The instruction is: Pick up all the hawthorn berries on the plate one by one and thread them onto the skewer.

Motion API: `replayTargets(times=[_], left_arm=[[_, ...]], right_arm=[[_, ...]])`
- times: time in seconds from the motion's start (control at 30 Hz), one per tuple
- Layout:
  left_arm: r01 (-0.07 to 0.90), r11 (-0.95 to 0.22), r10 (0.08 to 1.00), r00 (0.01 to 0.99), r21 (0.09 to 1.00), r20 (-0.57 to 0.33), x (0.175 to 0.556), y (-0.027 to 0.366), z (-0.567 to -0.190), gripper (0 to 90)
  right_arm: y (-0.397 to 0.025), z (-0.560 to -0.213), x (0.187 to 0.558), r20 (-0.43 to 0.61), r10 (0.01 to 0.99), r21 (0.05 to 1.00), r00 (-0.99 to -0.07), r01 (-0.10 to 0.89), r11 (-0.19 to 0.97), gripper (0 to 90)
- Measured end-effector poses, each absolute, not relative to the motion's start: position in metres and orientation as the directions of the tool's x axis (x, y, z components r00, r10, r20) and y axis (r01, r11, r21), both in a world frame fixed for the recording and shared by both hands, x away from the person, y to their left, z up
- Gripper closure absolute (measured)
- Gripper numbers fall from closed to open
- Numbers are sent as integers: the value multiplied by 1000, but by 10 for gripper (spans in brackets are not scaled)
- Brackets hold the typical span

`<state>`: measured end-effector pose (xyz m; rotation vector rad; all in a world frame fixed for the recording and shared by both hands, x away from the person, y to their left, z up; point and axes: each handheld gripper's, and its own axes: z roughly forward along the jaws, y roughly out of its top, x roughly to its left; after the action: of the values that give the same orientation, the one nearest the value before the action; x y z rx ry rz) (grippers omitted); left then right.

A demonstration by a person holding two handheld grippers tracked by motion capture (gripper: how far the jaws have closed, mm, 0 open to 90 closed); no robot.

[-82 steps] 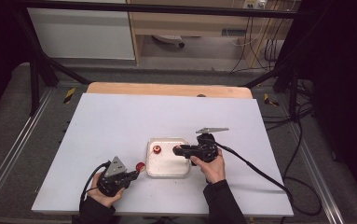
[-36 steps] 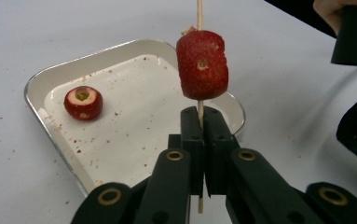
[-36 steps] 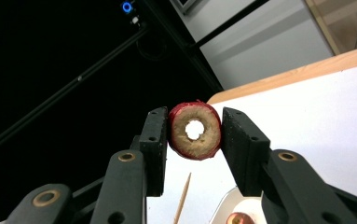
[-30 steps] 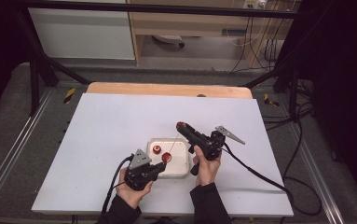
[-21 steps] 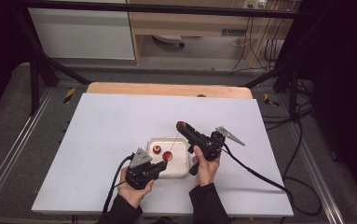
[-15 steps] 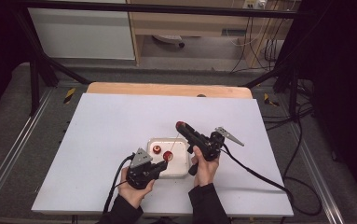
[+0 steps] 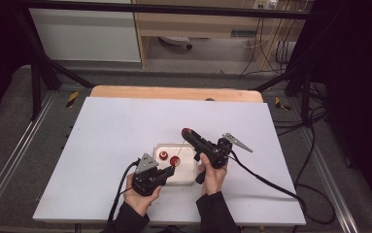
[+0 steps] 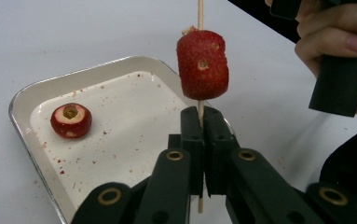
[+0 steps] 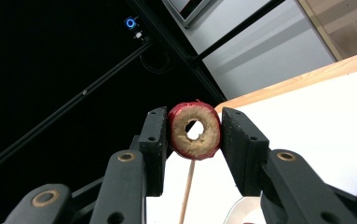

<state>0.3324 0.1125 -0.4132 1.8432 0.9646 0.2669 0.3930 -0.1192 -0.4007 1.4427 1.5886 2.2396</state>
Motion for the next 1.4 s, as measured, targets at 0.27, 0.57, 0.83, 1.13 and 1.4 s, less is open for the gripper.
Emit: replayTargets(times=[0.27, 0.57, 0.83, 1.13, 1.4], left_arm=[[506, -157, 724, 643, 848, -250, 334, 110, -413, 880], [495, -163, 735, 638, 853, -230, 335, 109, -413, 881], [486, -171, 739, 638, 857, -214, 335, 109, -412, 881], [486, -180, 745, 635, 855, -203, 336, 106, -414, 882], [441, -196, 742, 651, 876, -161, 332, 107, -412, 884]], right_arm=[[-115, -406, 390, 653, 503, 756, -567, 449, -475, 629], [-113, -408, 387, 661, 496, 749, -562, 468, -468, 634], [-113, -408, 385, 653, 517, 758, -554, 470, -453, 640], [-113, -408, 384, 667, 508, 745, -545, 481, -462, 644], [-115, -406, 385, 671, 500, 741, -547, 488, -461, 646]])
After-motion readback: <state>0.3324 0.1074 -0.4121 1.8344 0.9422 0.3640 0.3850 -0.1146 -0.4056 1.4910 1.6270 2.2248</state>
